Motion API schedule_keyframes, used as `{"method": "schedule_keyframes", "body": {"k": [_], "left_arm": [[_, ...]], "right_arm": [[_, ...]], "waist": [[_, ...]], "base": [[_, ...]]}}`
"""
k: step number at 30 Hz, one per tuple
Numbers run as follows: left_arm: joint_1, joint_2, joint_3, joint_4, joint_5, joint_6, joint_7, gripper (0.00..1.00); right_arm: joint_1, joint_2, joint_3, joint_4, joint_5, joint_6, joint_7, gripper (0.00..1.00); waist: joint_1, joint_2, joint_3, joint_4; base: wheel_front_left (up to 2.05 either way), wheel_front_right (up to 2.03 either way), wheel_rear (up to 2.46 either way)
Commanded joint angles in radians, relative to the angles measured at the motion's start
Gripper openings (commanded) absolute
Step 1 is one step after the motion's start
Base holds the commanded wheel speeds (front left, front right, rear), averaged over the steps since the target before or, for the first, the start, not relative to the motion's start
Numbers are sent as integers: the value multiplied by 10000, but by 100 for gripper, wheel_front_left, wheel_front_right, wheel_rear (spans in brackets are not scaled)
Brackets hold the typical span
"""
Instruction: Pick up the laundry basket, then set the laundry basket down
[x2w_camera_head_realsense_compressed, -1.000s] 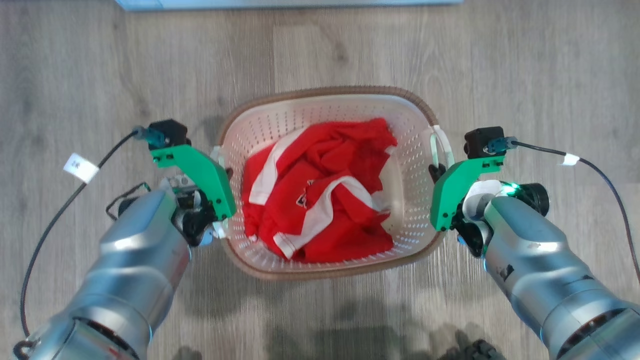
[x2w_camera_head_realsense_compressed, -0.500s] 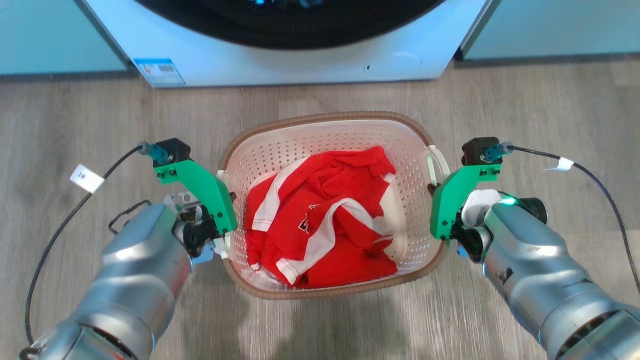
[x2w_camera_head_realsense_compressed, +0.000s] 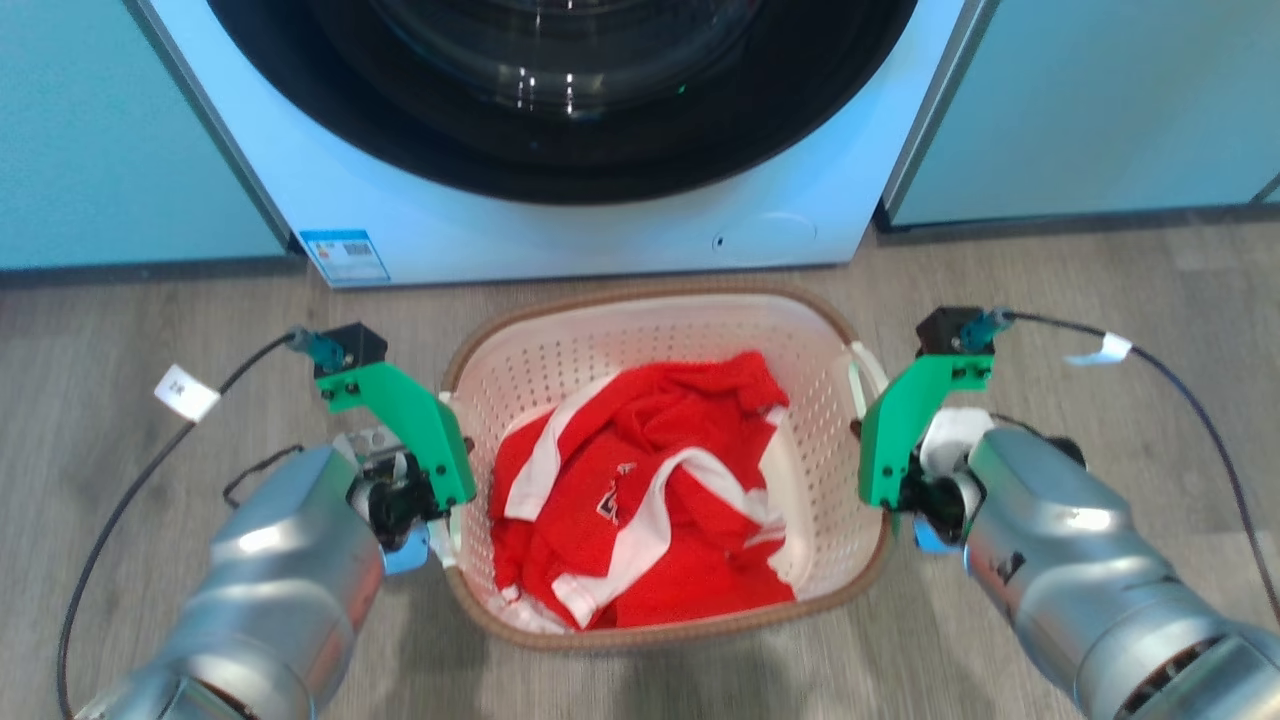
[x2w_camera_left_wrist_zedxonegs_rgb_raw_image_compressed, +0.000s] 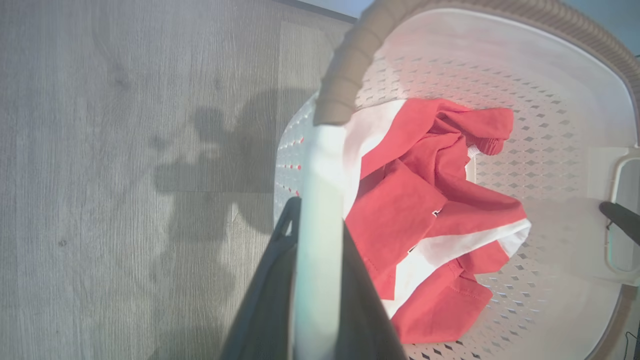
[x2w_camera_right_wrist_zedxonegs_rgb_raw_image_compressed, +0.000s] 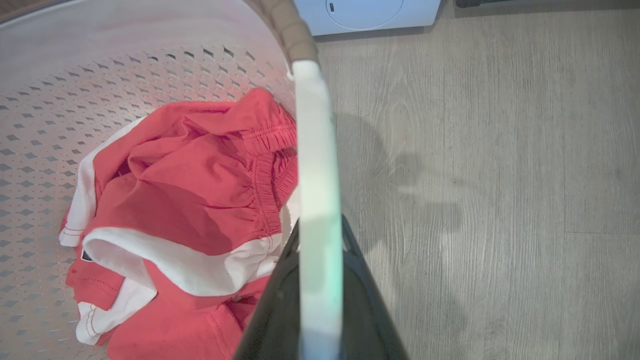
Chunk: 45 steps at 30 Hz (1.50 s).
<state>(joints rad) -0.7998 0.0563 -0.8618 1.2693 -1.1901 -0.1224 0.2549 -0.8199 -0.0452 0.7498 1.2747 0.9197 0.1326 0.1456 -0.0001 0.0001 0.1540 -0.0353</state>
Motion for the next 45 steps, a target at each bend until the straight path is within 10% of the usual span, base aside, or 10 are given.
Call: {"method": "schedule_keyframes", "body": {"k": [1,45], "left_arm": [[-285,212,234,-155,-161,-82,-3,0],[353,229,23,135,-548,-82,255,0]], "right_arm": [[274,-51,116,3,156,-19,88,0],[625,-51,1373,101,1653,-19,485,0]], "waist": [[1,-1,-421,-50],[1,-1,-1216,-187]], "base": [[0,0,0],[0,0,0]]}}
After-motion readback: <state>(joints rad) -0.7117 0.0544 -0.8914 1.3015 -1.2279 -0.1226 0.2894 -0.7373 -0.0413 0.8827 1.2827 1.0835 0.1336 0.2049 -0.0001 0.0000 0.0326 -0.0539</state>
